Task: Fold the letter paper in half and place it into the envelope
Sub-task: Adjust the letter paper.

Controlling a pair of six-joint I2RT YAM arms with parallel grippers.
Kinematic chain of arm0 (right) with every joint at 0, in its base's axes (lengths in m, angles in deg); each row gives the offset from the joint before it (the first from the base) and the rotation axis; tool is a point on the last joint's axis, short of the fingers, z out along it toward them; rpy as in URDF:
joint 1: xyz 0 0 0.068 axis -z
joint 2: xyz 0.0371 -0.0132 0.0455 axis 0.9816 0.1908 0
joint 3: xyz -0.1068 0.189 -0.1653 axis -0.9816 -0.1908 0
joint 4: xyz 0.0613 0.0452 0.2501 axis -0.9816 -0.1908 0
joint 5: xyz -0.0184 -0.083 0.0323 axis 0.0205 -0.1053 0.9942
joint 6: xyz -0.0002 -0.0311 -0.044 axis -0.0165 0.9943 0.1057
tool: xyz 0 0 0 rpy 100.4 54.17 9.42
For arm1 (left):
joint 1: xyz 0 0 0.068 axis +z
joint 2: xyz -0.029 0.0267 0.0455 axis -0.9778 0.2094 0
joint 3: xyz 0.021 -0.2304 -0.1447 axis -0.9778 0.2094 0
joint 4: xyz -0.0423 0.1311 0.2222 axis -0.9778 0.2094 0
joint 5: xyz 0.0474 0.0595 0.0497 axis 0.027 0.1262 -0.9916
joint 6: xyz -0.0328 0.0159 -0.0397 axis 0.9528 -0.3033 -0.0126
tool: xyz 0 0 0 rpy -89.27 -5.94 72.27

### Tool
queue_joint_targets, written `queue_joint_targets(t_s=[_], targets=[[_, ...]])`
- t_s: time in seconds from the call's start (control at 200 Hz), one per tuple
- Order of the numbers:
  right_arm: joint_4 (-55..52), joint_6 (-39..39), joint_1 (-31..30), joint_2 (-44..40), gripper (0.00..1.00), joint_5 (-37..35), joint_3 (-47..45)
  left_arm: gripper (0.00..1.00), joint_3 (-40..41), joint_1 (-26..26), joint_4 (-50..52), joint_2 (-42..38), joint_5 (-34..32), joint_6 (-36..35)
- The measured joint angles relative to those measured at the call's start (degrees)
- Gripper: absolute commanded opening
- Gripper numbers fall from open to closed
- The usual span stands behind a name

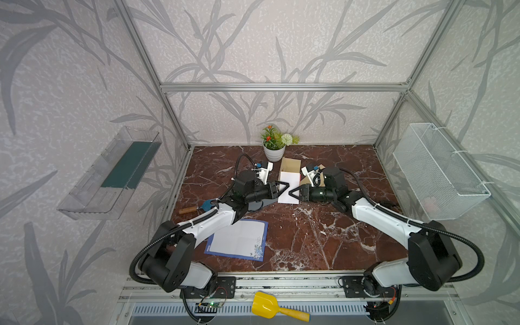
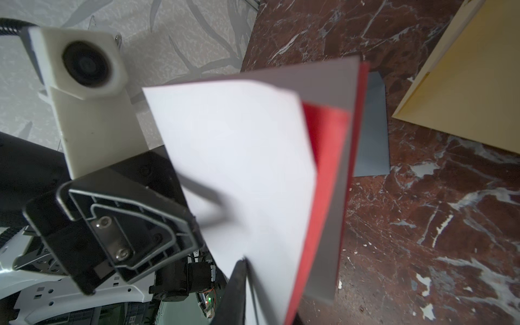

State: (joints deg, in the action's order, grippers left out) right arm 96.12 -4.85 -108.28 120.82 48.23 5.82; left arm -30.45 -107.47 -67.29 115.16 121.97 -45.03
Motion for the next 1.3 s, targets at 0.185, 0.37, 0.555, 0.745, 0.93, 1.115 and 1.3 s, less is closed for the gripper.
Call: queue_joint_targets(t_s=[0.185, 0.37, 0.555, 0.745, 0.93, 1.115, 1.3], targets=[[-0.2, 0.1, 3.7, -1.2, 0.51, -0.2, -2.6, 0.00, 0.0, 0.1, 0.1, 0.0, 0.2, -0.1], [-2.5, 4.1, 7.4, -3.9, 0.63, 0.8, -4.0, 0.00, -0.8, 0.3, 0.5, 0.0, 2.2, -0.1], [-1.6, 7.0, 7.4, -4.3, 0.66, 4.4, -4.0, 0.00, -2.6, 0.3, 0.5, 0.0, 4.7, 0.0], [4.0, 6.2, 7.4, -2.0, 0.66, 9.8, -4.0, 0.00, -3.1, 0.3, 0.0, 0.0, 6.9, 0.0], [10.8, 2.0, 7.4, -1.4, 0.63, 14.2, -4.0, 0.00, -3.5, 0.3, -0.5, 0.6, 7.8, 0.1], [16.4, -1.8, 7.3, -1.2, 0.57, 16.5, -4.7, 0.00, -4.5, 0.3, -2.1, 2.2, 8.4, 0.7], [18.3, -4.2, 6.9, -1.0, 0.42, 17.5, -5.3, 0.00, -4.9, 0.4, -2.4, 2.7, 8.6, 1.2]])
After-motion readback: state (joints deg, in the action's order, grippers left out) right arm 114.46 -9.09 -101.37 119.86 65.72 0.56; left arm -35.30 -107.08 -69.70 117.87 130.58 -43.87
